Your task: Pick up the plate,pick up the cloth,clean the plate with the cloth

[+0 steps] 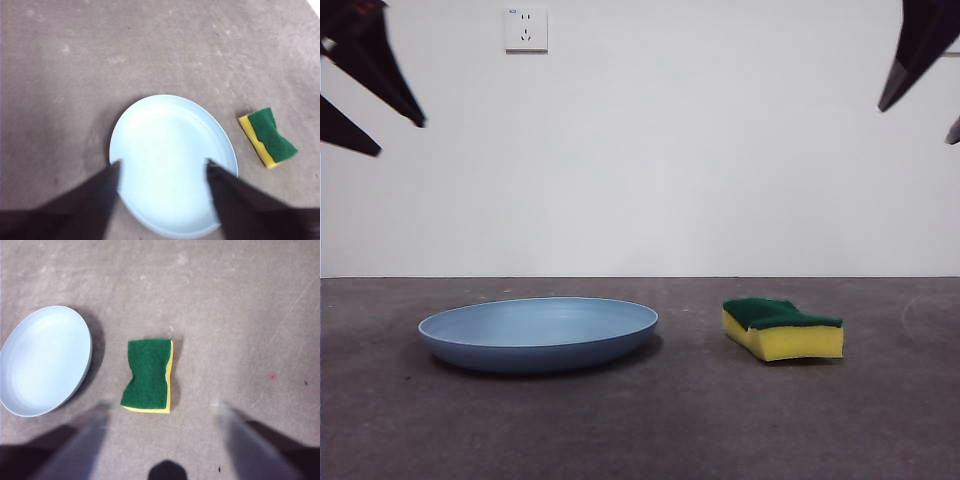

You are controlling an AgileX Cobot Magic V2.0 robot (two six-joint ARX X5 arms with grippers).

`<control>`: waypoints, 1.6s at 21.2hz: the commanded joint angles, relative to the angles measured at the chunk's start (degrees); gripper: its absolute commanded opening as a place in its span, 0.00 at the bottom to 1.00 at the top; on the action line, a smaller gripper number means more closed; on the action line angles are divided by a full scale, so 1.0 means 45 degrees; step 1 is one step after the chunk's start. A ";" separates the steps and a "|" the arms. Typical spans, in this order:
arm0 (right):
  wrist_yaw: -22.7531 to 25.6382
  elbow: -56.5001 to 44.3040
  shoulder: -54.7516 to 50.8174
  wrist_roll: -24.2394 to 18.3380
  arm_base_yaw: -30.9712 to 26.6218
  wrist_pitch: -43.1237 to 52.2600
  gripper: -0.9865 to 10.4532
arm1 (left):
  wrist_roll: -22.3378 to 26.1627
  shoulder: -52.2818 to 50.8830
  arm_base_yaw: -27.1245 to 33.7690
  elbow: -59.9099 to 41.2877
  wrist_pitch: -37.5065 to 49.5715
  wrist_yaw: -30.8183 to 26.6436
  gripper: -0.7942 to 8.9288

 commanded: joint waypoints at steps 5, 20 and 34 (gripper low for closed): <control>-0.0039 0.0063 -0.0010 0.0053 0.0034 -0.0049 0.50 | 0.0262 0.3546 -0.0874 0.1083 0.0549 -0.1083 0.50; -0.0024 0.0063 -0.0010 0.0092 0.1549 -0.0282 0.50 | 0.0525 0.7834 -0.1574 0.1438 0.1360 -0.2307 0.37; 0.0165 0.0719 0.1360 -0.0219 0.2093 0.0656 0.49 | 0.0952 0.4488 -0.2069 0.1608 0.0398 -0.2841 0.07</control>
